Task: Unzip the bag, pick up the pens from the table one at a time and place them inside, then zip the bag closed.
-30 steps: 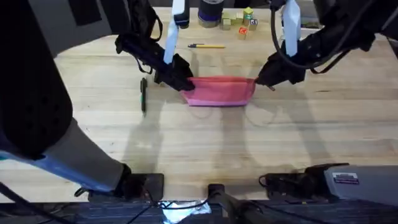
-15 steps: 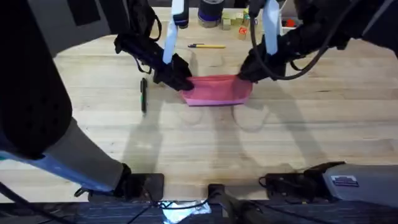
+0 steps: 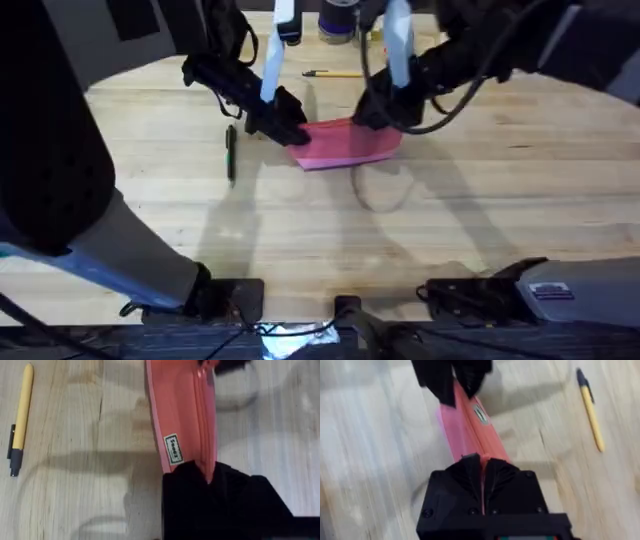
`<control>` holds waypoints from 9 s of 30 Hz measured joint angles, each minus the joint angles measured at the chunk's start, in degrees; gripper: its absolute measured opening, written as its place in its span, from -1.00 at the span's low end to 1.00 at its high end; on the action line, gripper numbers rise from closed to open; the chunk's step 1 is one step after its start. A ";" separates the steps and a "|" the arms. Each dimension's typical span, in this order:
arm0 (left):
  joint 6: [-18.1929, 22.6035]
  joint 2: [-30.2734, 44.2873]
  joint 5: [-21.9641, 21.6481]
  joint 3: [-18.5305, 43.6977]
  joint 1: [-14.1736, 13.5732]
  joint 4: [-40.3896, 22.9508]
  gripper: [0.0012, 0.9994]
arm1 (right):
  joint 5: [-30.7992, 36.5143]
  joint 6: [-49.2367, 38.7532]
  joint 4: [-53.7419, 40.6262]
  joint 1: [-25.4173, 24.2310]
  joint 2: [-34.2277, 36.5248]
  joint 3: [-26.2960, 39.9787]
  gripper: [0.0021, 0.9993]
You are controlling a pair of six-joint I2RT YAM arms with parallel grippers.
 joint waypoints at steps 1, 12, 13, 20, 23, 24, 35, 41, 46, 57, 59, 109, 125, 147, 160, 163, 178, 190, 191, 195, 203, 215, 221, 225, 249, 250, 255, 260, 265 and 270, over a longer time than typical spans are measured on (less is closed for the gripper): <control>0.00 0.00 0.05 0.00 -0.02 0.00 -0.92 | -0.24 0.18 0.42 0.68 0.36 0.03 -0.94; 0.00 0.00 0.13 0.00 -0.15 -0.09 -0.92 | -2.24 3.77 7.15 8.32 3.14 0.23 -0.94; 0.00 0.00 0.11 0.00 -0.15 -0.09 -0.92 | -2.25 4.26 7.60 8.70 3.41 0.25 -0.94; 0.01 0.00 0.11 0.00 -0.17 -0.26 -0.92 | -2.92 5.63 8.71 10.18 4.28 0.25 -0.94; 0.01 0.00 0.09 0.00 -0.15 -0.42 -0.92 | -3.92 6.03 9.21 10.18 4.28 0.25 -0.94; 0.00 0.00 0.09 0.00 -0.15 -0.62 -0.92 | -4.28 6.10 9.21 10.18 4.28 0.25 -0.94; 0.00 0.00 0.07 0.00 -0.11 -0.18 -0.92 | -7.20 6.64 8.75 9.19 4.37 0.27 0.18; 0.00 0.00 0.07 0.00 -0.15 -0.20 -0.92 | -4.07 6.49 4.31 7.36 1.66 0.57 0.99; 0.00 0.00 0.09 0.00 -0.15 -0.20 -0.92 | 2.85 6.43 -0.36 6.36 -2.74 0.68 0.99; 0.13 0.00 0.43 0.00 -0.15 -0.03 0.18 | 10.97 6.40 -3.69 6.36 -7.51 0.79 0.99; 0.15 0.00 0.51 0.00 -0.17 -0.04 0.80 | 11.26 6.40 -3.69 6.36 -7.65 0.81 0.99; -0.64 -13.56 -4.90 29.29 5.01 -28.52 0.99 | 11.80 5.56 -0.18 1.79 -11.50 0.91 0.99; -21.41 -19.33 -18.68 29.55 -1.24 -29.49 0.99 | 11.82 5.08 -1.16 1.79 -11.50 2.05 0.98; -23.04 -19.34 -20.74 29.55 -1.86 -29.49 0.99 | 12.22 0.90 -8.14 1.84 -10.06 4.42 -0.95; -23.05 -19.32 -20.74 29.55 -1.86 -29.49 0.99 | 14.83 -8.25 -19.74 3.64 0.89 15.09 -0.95; -23.06 -19.32 -20.75 29.55 -1.86 -29.49 0.99 | 15.01 -11.25 -19.78 5.35 1.95 15.80 -0.95; -23.06 -19.32 -20.74 29.55 -1.86 -29.49 0.99 | 20.60 -21.08 -19.43 7.67 8.06 15.92 -0.95; -23.06 -19.32 -20.74 29.55 -1.86 -29.49 0.99 | 21.02 -22.38 -18.01 7.67 11.03 15.94 -0.95; -23.06 -19.34 -20.76 29.55 -1.86 -29.49 0.99 | 21.02 -22.38 -17.83 7.67 11.47 15.94 -0.95; -23.06 -19.34 -20.76 29.55 -1.86 -29.49 0.99 | 21.02 -22.40 -16.68 7.67 14.04 15.98 -0.94; -23.06 -19.32 -20.76 29.55 -1.86 -29.49 0.99 | 20.84 -22.32 -15.71 7.71 19.85 16.31 -0.94; -23.06 -19.33 -20.74 29.55 -1.86 -29.49 0.99 | 20.78 -21.26 -15.84 7.82 20.77 16.48 -0.01; -23.06 -19.34 -20.76 29.55 -1.86 -29.49 0.99 | 20.74 -21.00 -16.27 7.82 20.79 16.48 0.99; -23.06 -19.33 -20.75 29.55 -1.86 -29.49 0.99 | 20.76 -21.00 -16.27 7.82 20.79 16.48 0.99; -23.23 -19.32 -20.74 29.55 -1.86 -29.49 0.99 | 21.00 -15.36 -16.50 7.80 12.37 16.48 0.99; -23.23 -19.34 -20.76 29.55 -1.86 -29.49 0.99 | 21.00 -12.67 -16.52 7.80 9.83 16.48 0.99; -23.29 -19.33 -20.75 29.55 -1.86 -29.47 0.99 | 21.01 -6.41 -16.54 7.80 6.87 16.48 0.99; -24.60 -19.33 -20.82 29.55 -1.86 -29.46 0.99 | 20.99 0.47 -16.56 7.14 4.12 16.48 0.99; -29.26 -19.32 -23.15 29.55 -1.86 -29.46 0.99 | 21.00 10.95 -16.43 3.72 2.16 16.48 0.99; -36.83 -19.34 -26.82 29.55 -1.86 -29.44 0.99 | 20.99 24.88 -17.23 -1.33 1.73 16.48 0.99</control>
